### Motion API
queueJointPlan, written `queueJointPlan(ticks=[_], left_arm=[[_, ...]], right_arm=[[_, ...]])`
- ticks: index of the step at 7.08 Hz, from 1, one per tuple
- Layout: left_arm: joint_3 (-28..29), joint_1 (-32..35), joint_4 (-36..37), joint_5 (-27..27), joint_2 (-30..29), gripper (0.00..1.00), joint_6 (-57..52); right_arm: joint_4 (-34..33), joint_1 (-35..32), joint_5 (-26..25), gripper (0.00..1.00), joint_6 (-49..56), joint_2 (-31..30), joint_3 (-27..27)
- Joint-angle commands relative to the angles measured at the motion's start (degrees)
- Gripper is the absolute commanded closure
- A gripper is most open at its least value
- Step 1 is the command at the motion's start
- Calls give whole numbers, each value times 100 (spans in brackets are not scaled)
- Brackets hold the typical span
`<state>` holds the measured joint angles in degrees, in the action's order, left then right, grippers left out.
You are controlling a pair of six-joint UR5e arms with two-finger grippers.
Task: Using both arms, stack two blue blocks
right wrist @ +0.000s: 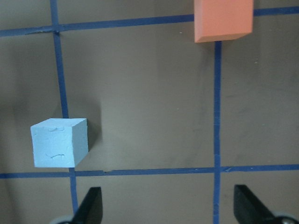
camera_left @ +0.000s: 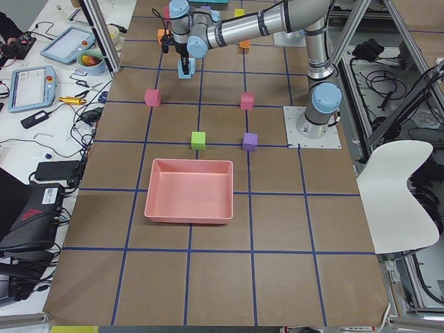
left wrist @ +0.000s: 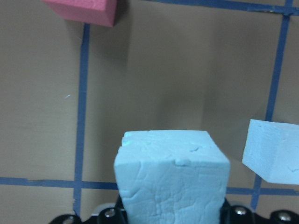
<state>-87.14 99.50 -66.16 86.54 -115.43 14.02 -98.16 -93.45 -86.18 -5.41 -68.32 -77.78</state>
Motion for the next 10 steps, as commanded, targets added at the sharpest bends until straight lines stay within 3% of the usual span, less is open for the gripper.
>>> queueJointPlan(ticks=[1,2,6,10], left_arm=[[694,506,-255,-58,-425,100,425],[1012,683,-431,-49,-619,100,644],[1260,878,-539,-76,-945,100,787],[1218,982,-477,-58,-1104,100,875]], right_arm=[[719,563,-82,0,681,-855,-35],[815,530,-118,0,682,-1111,-149],[1043,529,-294,0,664,-1263,-334],[1045,520,-312,0,717,-1729,-870]])
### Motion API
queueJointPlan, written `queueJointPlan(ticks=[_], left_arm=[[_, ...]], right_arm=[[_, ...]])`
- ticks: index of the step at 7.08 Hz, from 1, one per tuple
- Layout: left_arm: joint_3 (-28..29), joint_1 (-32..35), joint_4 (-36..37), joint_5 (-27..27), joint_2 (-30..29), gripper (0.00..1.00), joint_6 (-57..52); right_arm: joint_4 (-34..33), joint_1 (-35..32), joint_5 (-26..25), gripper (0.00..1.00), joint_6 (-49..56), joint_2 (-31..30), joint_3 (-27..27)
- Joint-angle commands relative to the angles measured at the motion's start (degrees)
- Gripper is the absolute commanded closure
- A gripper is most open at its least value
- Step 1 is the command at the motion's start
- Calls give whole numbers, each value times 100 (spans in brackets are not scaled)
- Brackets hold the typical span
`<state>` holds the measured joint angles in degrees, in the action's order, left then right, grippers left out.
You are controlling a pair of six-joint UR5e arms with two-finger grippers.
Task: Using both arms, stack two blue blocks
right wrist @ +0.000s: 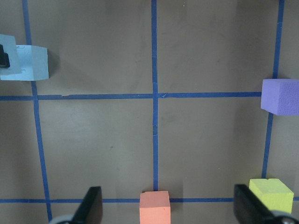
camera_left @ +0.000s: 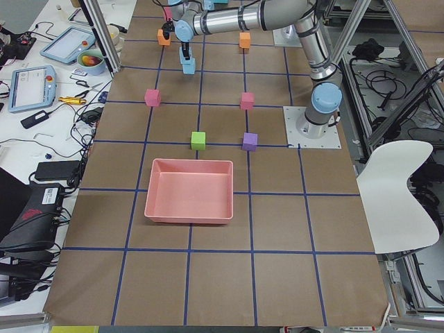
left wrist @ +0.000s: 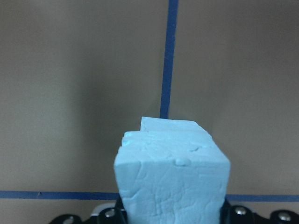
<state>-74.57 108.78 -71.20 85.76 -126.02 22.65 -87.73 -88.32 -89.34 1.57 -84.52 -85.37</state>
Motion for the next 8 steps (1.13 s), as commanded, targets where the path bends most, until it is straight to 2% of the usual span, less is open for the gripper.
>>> queueJointPlan(ticks=[1,2,3,4,6,8], left_arm=[[3,126,28,20,-98,100,11],[3,135,28,3,-107,100,20],[-31,144,36,37,-133,17,2],[-23,135,45,64,-125,5,-85],[21,118,28,82,-37,4,-130],[21,-310,-199,82,339,2,-522]], right_arm=[[2,-1,4,0,18,-108,-111],[19,8,-5,0,18,-108,-120],[19,-1,-92,0,27,-108,-120],[11,-1,-110,0,36,-100,-120],[11,-1,-102,0,36,-91,-129],[19,25,-110,0,27,-99,-164]])
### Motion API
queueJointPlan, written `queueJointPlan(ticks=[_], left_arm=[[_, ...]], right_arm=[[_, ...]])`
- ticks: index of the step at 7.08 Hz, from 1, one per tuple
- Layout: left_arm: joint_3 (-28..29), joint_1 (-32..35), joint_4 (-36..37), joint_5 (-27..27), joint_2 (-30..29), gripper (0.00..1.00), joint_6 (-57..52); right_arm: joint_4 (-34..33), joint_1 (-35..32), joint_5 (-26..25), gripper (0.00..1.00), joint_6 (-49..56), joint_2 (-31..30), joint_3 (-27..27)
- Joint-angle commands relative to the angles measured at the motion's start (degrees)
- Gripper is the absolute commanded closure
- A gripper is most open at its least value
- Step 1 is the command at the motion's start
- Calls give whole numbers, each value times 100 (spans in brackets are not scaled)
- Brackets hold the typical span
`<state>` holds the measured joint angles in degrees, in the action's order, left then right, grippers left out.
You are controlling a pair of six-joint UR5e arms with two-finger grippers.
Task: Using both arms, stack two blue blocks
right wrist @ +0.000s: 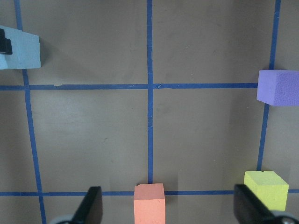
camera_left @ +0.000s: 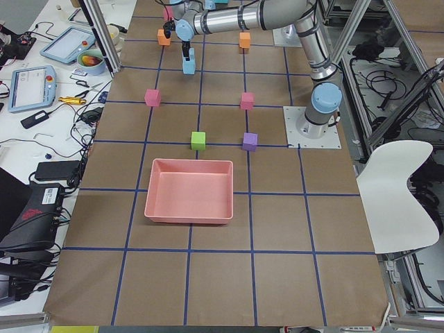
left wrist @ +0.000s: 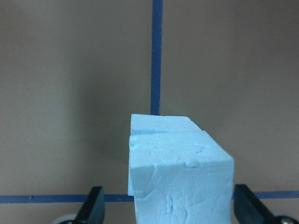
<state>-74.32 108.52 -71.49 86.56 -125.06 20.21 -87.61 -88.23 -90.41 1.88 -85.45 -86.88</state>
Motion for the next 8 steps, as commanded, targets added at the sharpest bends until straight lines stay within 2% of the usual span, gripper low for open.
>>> queueJointPlan(ticks=[1,3,4,5,6,7,8], left_arm=[[14,-661,-903,-8,663,0,-812],[-30,-1138,-1742,210,1586,0,-1789],[-48,-1218,-1832,290,1973,0,-1801],[-100,-1245,-1842,682,2316,0,-2010],[-109,-1506,-2060,799,2598,0,-2273],[-127,-1648,-2601,809,3001,0,-2224],[-214,-1728,-2676,818,3336,0,-2241]], right_arm=[[16,-1,-2,0,-3,-7,-13],[7,-9,-11,0,6,-7,-13],[16,-1,-11,0,6,-7,-13],[16,-1,-11,0,6,-7,-22],[16,-1,-20,0,6,2,-22],[7,17,-20,0,6,-7,-91],[7,8,-11,0,-3,-15,-110]])
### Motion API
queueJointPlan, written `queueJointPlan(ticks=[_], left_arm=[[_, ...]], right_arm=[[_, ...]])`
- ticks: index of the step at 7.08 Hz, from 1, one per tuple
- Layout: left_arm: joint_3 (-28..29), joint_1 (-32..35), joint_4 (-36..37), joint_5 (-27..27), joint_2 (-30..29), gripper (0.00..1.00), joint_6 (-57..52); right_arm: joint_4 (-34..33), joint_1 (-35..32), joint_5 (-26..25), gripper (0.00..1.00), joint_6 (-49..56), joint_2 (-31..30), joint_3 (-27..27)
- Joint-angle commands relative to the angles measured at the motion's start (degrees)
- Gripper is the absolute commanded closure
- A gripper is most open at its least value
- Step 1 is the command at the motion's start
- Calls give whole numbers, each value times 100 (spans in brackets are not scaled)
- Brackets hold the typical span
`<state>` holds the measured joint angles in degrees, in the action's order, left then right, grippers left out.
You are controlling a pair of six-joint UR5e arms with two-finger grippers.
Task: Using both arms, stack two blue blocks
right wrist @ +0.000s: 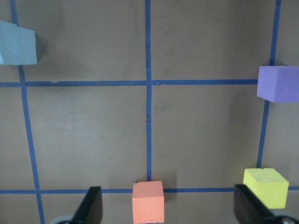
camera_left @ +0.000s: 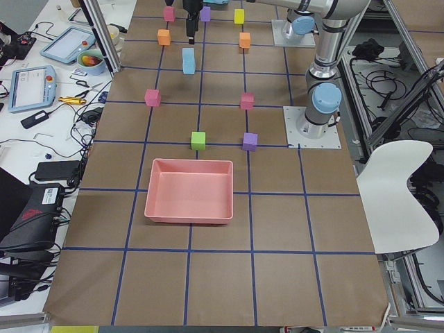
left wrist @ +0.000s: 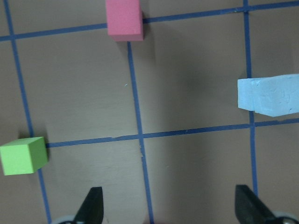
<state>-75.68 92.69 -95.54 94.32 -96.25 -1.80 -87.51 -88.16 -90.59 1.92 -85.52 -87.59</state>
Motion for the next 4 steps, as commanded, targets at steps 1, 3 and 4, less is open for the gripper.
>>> queueJointPlan(ticks=[1,3,4], left_arm=[[-261,-216,-81,-18,467,0,-5],[-333,-129,316,-54,257,0,-22],[-360,-129,360,-54,195,0,-83]], right_arm=[[-38,9,6,0,-16,-9,-39],[-38,-17,41,0,-25,-96,-30],[-12,-26,32,0,-25,-114,-30]])
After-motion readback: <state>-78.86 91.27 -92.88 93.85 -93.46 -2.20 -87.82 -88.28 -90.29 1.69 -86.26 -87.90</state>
